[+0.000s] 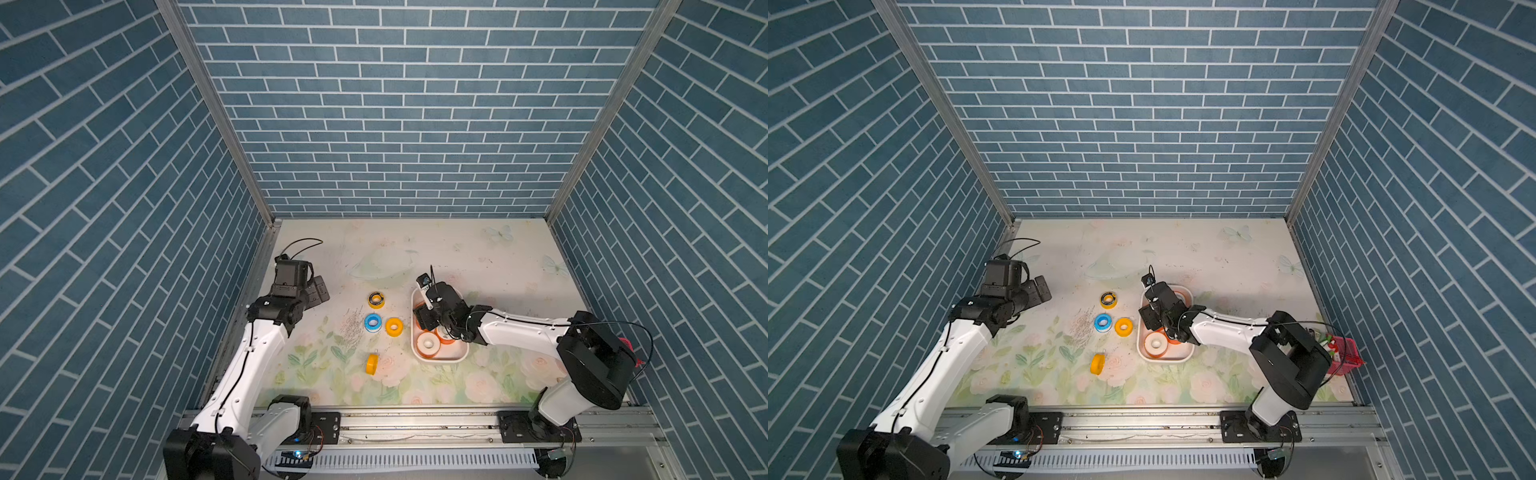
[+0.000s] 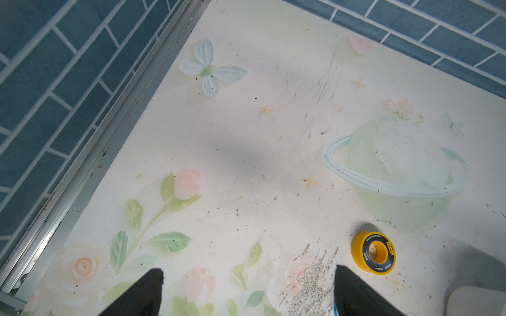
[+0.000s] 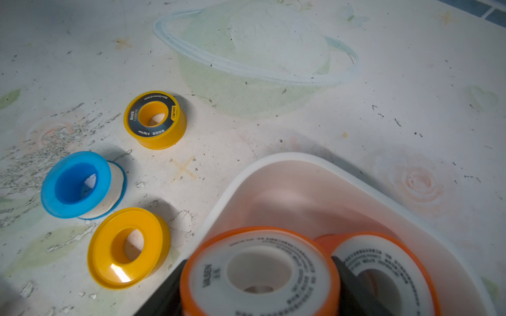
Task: Put the sealing tape into the storage box
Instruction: Place the sealing tape in the storage box.
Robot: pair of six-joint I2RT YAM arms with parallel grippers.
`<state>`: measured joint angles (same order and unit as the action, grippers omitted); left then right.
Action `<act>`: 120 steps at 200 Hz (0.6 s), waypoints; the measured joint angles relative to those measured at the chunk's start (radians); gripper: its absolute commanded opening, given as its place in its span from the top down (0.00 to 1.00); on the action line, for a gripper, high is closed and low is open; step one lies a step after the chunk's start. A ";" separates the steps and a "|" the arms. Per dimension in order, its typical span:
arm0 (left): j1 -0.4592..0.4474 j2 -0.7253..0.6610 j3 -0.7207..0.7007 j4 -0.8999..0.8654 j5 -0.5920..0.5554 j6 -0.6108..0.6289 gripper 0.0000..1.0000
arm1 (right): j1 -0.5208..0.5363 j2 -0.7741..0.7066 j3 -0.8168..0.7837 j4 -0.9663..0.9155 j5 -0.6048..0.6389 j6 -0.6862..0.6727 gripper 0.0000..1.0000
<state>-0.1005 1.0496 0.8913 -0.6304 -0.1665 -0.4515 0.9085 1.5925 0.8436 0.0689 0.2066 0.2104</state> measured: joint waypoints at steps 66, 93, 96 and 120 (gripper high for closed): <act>0.000 0.001 0.000 0.000 0.004 0.000 0.00 | -0.006 0.015 0.016 -0.001 -0.005 -0.008 0.21; 0.000 0.001 0.000 0.000 0.003 0.000 0.00 | -0.007 0.016 0.016 0.000 -0.010 -0.009 0.17; 0.000 0.001 0.000 0.000 0.003 0.000 0.00 | -0.007 0.016 0.016 0.000 -0.011 -0.009 0.18; 0.000 0.001 0.000 0.000 0.003 0.000 0.00 | -0.008 0.020 0.019 0.000 -0.015 -0.009 0.18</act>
<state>-0.1005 1.0504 0.8913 -0.6304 -0.1631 -0.4511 0.9009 1.6123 0.8631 0.0685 0.1917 0.2012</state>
